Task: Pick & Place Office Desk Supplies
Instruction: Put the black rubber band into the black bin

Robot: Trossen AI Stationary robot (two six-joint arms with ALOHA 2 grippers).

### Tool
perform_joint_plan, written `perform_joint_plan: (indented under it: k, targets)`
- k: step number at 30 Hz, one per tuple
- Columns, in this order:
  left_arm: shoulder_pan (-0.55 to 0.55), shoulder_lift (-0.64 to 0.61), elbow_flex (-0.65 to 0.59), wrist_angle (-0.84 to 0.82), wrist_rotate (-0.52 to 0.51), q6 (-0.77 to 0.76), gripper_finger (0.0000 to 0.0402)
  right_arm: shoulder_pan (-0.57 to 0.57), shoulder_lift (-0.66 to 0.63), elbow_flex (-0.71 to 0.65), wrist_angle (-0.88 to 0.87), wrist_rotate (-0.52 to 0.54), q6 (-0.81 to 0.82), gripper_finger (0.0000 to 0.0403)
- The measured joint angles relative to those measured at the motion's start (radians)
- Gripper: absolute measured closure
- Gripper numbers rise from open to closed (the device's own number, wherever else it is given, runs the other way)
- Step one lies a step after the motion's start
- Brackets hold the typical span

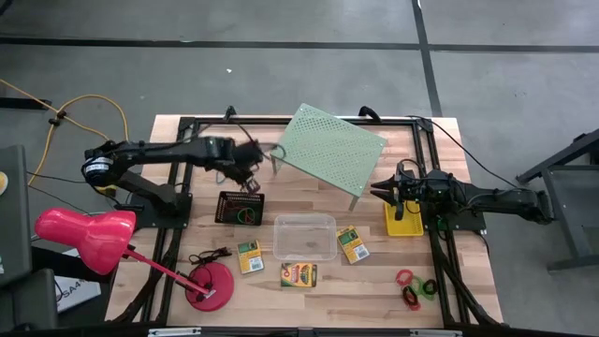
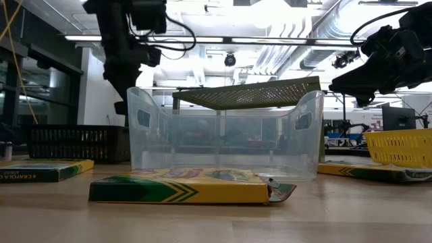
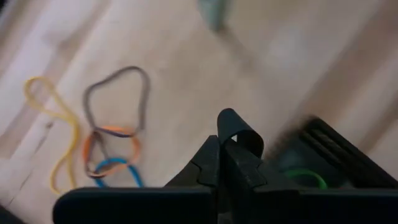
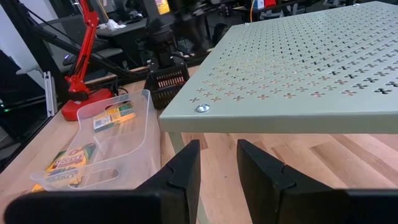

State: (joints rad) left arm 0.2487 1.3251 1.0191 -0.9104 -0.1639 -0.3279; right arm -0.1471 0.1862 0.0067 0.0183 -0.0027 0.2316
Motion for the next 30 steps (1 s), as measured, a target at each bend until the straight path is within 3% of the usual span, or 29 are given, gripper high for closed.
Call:
perform_joint_plan:
  k: [9, 14, 30]
  targets:
    - [-0.243, 0.000, 0.000, -0.011, 0.006, -0.029, 0.0401, 0.000, 0.000, 0.000, 0.000, 0.000, 0.000, 0.0309]
    - [-0.321, 0.000, 0.000, -0.011, -0.029, -0.107, 0.0401, 0.000, 0.000, 0.000, 0.000, 0.000, 0.000, 0.0309]
    - [-0.327, 0.000, 0.000, -0.011, -0.039, -0.118, 0.0401, 0.000, 0.000, 0.000, 0.000, 0.000, 0.000, 0.0309]
